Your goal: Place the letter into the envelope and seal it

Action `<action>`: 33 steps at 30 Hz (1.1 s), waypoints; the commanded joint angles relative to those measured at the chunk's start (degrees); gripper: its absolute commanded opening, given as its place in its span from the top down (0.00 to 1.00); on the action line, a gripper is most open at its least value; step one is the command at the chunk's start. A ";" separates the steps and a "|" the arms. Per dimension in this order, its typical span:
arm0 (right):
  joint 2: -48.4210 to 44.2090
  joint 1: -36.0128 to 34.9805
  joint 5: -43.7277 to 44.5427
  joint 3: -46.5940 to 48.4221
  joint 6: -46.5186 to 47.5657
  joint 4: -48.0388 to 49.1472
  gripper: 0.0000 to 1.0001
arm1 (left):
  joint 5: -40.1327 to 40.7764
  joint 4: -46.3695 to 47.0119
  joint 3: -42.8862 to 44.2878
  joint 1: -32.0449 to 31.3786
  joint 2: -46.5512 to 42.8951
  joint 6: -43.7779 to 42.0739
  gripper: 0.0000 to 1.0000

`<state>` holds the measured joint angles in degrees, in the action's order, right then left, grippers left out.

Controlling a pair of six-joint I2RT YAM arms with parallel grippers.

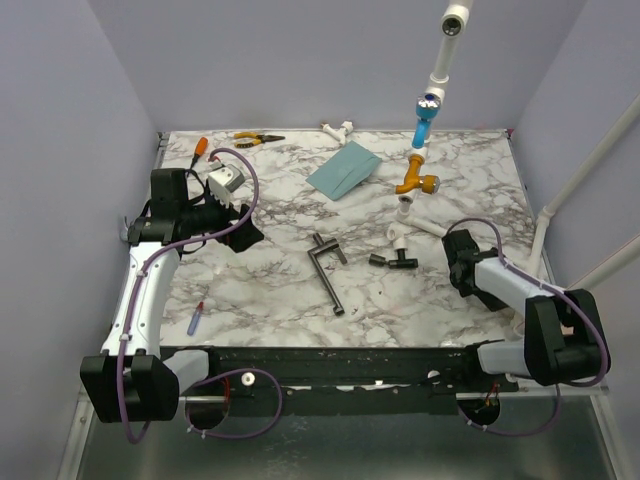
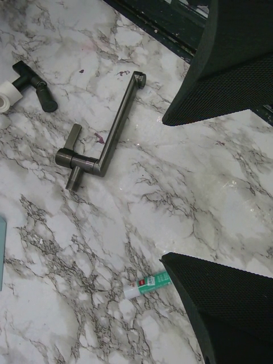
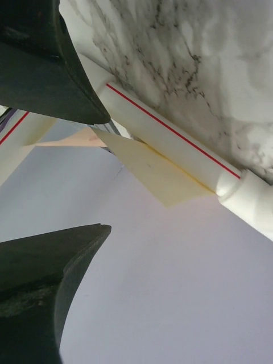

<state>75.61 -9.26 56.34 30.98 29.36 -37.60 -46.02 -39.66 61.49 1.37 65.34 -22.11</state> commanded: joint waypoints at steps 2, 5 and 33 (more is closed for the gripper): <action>2.13 1.16 -2.13 1.16 -1.15 -3.21 0.28 | 0.84 -1.89 2.05 -0.23 -0.87 -0.56 0.08; 2.60 2.57 -5.28 2.40 -2.88 -4.27 0.30 | 0.73 -2.00 1.96 -0.27 -0.74 -0.76 0.08; 7.96 6.27 -6.76 3.96 -1.01 -1.80 0.99 | 1.27 -3.41 2.71 -0.07 0.05 -1.74 0.08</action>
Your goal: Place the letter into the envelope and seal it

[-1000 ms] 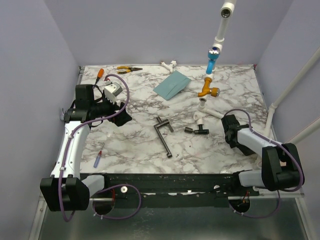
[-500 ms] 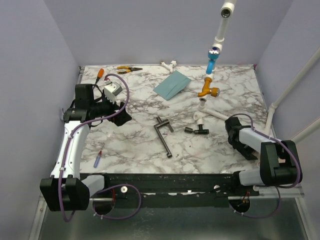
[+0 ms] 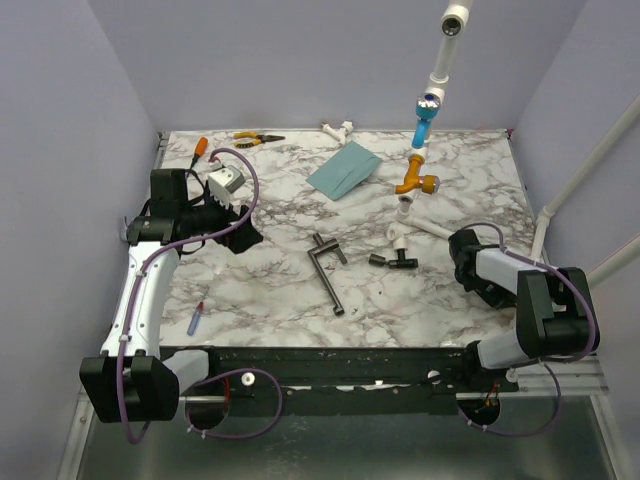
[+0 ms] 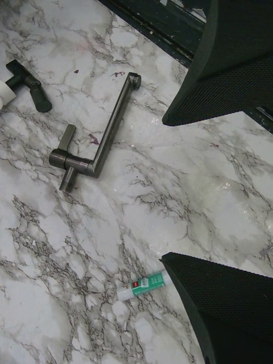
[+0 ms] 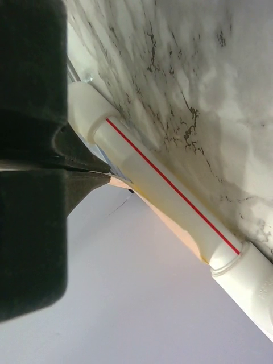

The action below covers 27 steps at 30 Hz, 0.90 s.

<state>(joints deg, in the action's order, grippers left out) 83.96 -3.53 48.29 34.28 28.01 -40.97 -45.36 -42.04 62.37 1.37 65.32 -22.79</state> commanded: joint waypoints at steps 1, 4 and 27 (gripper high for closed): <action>-0.47 0.55 1.72 0.69 0.55 1.90 0.99 | 0.62 -1.02 1.80 -0.05 0.04 -1.20 0.08; -0.82 0.62 2.52 2.61 0.42 2.06 0.99 | 0.61 -1.11 1.70 -0.05 0.07 -1.37 0.08; 5.63 -23.62 -12.95 33.21 -25.26 -25.01 0.99 | 1.24 -1.72 2.37 -0.05 -2.81 -3.30 0.07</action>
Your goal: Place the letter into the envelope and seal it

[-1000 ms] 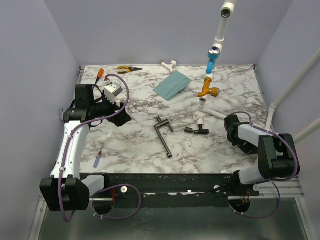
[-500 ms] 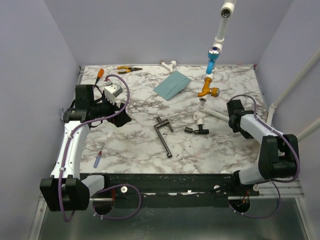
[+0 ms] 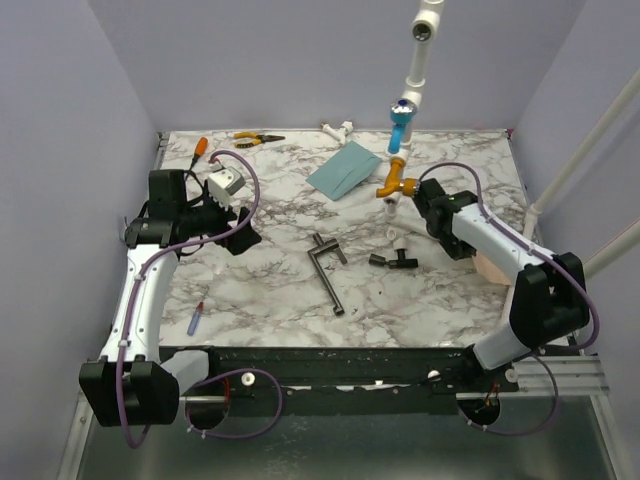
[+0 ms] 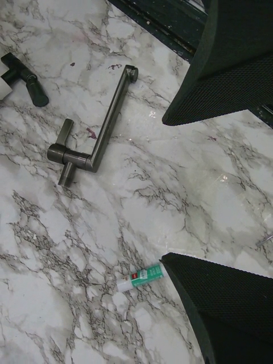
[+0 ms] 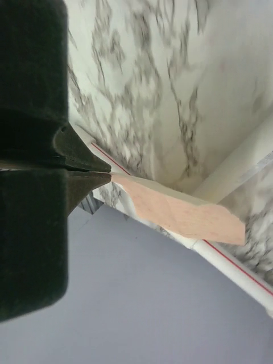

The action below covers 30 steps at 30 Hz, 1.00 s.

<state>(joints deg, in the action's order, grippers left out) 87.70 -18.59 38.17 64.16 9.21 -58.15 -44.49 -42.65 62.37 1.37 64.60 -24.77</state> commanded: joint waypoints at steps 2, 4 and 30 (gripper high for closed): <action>1.47 -10.12 -4.29 4.34 -7.45 -8.07 0.99 | 0.07 -1.29 2.47 -0.05 -2.78 -1.06 0.07; 0.24 -10.43 -6.52 4.74 -8.41 -7.78 0.99 | -0.24 -1.55 2.64 -0.06 -3.40 -0.64 0.06; -0.98 -2.94 -17.17 8.88 -7.37 1.31 0.99 | 9.56 8.74 72.85 -33.27 32.23 13.75 0.01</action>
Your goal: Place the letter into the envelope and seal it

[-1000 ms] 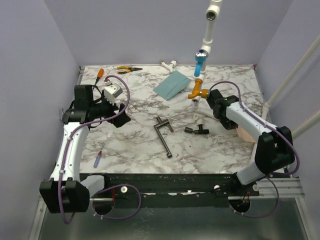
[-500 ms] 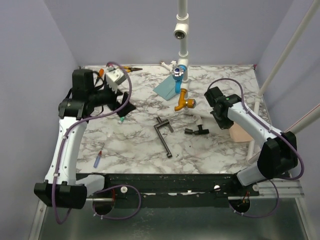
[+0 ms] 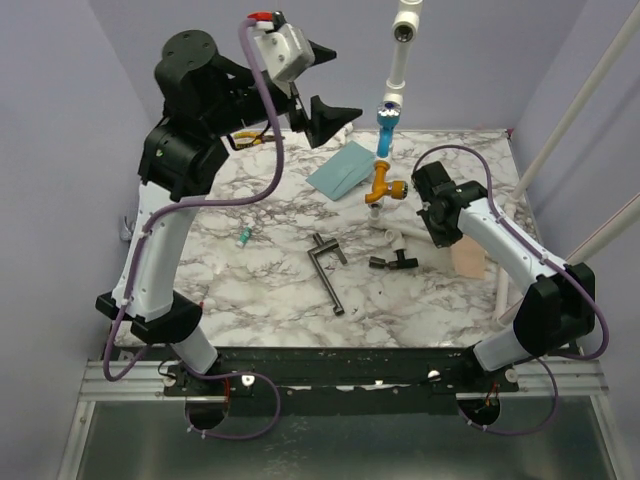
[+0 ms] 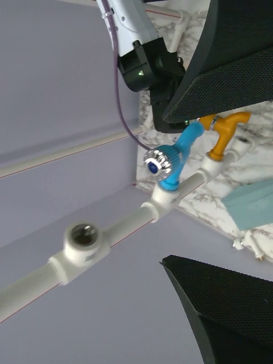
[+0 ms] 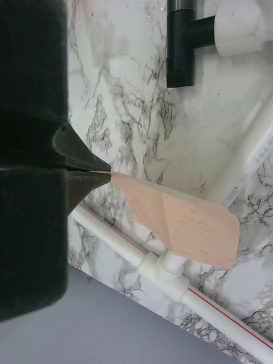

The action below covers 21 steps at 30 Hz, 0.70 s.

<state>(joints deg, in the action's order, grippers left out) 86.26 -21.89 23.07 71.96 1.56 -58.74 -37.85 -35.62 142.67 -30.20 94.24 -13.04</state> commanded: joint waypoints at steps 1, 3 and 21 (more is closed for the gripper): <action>0.49 0.36 -1.88 1.00 0.44 2.19 0.99 | 2.78 2.13 -8.58 -2.27 2.45 1.08 0.01; 0.42 0.38 -0.69 0.44 0.38 2.66 0.99 | 3.37 2.56 -9.11 -3.85 2.96 -0.98 0.01; -3.68 2.13 0.49 8.69 -13.41 -6.60 0.99 | 3.66 2.53 -15.98 -6.57 -2.59 -4.36 0.01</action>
<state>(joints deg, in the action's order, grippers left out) 82.61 -20.86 22.65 74.61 -5.65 -60.64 -34.09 -33.58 128.55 -36.51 94.91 -16.01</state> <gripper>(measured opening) 0.006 0.987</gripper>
